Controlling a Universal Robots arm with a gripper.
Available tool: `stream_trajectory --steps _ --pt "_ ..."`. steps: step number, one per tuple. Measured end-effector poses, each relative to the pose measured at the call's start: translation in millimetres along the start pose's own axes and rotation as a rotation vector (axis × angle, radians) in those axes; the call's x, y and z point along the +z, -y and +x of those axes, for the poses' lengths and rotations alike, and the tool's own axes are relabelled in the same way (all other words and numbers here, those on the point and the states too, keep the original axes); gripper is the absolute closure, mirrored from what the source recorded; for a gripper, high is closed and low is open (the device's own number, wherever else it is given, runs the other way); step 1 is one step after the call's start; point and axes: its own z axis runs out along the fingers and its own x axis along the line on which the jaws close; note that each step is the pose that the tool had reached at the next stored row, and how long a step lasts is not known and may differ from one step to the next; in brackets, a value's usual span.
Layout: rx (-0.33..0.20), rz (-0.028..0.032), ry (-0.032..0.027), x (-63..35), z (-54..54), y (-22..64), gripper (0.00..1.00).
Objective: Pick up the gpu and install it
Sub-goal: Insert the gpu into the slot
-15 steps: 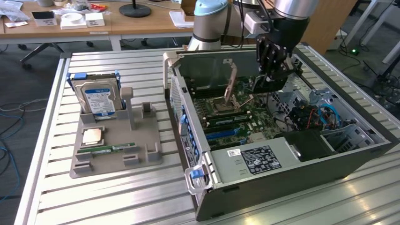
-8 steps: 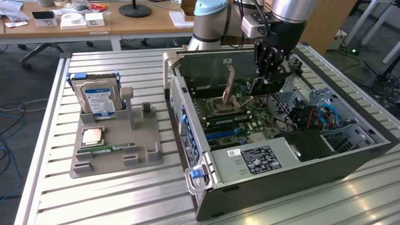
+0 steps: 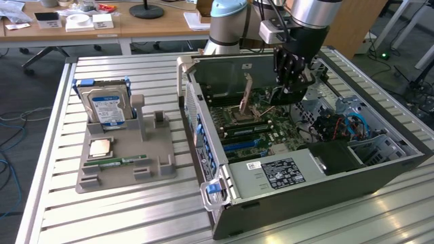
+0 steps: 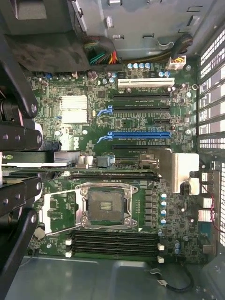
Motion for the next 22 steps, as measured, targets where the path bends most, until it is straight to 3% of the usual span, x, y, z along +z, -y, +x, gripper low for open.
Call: stream_trajectory --steps 12,22 --pt "0.0 0.0001 0.0003 1.0 0.4 -7.5 0.74" --pt "0.0 0.0001 0.0002 1.0 0.4 -7.6 0.74"
